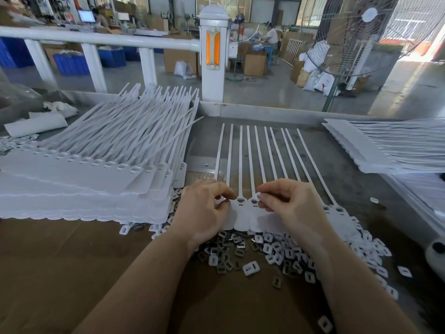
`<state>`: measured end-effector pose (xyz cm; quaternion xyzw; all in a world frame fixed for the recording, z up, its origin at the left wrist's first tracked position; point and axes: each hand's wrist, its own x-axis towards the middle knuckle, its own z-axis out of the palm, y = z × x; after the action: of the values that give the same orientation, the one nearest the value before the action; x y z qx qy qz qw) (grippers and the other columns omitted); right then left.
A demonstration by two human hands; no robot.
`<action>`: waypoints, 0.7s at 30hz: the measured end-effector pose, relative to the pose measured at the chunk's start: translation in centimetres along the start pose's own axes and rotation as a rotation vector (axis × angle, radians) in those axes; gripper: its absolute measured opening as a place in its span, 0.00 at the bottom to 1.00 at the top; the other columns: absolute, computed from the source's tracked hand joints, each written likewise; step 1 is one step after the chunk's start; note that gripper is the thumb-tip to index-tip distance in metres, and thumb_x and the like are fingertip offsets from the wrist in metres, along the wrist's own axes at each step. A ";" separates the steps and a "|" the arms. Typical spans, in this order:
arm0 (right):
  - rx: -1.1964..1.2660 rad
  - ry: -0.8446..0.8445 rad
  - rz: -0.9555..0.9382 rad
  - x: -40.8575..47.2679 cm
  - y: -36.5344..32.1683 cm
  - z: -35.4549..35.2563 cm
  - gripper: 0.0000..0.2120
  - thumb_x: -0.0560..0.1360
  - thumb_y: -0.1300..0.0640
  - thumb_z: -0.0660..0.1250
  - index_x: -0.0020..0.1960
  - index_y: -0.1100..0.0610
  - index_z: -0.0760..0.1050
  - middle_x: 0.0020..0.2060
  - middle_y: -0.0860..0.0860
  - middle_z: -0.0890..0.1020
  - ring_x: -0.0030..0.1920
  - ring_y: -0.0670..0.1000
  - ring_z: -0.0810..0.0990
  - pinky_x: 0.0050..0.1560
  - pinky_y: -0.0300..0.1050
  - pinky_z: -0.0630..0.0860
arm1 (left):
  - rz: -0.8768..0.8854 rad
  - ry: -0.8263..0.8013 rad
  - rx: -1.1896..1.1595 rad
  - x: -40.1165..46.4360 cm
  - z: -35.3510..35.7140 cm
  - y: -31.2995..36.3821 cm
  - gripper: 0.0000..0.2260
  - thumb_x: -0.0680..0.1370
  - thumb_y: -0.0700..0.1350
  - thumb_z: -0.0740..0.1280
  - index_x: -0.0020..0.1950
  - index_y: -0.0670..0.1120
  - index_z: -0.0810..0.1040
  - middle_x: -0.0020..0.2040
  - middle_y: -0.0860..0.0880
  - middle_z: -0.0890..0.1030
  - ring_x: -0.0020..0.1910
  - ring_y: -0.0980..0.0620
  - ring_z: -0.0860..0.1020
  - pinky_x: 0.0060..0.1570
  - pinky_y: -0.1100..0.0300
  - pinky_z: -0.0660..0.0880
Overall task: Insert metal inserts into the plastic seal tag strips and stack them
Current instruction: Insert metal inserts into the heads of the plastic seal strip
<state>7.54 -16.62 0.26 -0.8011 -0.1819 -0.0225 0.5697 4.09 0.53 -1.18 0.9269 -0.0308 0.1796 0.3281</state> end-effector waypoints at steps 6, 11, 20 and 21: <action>-0.073 -0.017 -0.086 0.0 -0.1 0.6 0.07 0.69 0.67 0.71 0.41 0.55 0.81 0.36 0.47 0.83 0.39 0.42 0.81 0.44 0.32 0.76 | 0.021 0.014 -0.186 0.1 0.1 0.2 0.06 0.74 0.44 0.69 0.46 0.55 0.82 0.40 0.64 0.79 0.46 0.67 0.74 0.45 0.78 0.67; -0.024 -0.040 -0.137 -0.2 -0.1 1.1 0.09 0.68 0.69 0.72 0.41 0.56 0.80 0.36 0.47 0.83 0.39 0.42 0.82 0.43 0.32 0.76 | -0.041 -0.052 -0.466 0.1 0.1 0.7 0.09 0.72 0.43 0.71 0.43 0.59 0.80 0.40 0.63 0.82 0.43 0.67 0.78 0.44 0.76 0.70; 0.067 -0.085 -0.190 -0.3 -0.1 1.3 0.12 0.68 0.72 0.71 0.42 0.56 0.80 0.38 0.50 0.84 0.41 0.45 0.83 0.44 0.34 0.78 | -0.110 -0.127 -0.624 0.2 -0.2 0.6 0.09 0.71 0.41 0.72 0.50 0.50 0.80 0.43 0.53 0.84 0.44 0.60 0.80 0.46 0.74 0.72; 0.064 -0.089 -0.198 -0.4 -0.2 1.3 0.13 0.68 0.72 0.71 0.42 0.55 0.79 0.38 0.49 0.84 0.41 0.44 0.83 0.44 0.34 0.77 | -0.114 -0.131 -0.620 0.2 -0.2 0.5 0.09 0.71 0.41 0.72 0.50 0.50 0.80 0.43 0.53 0.84 0.44 0.60 0.80 0.45 0.74 0.72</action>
<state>6.91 -15.49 -0.14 -0.7609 -0.2859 -0.0373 0.5814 4.14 0.21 -0.68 0.7925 -0.0531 0.0830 0.6019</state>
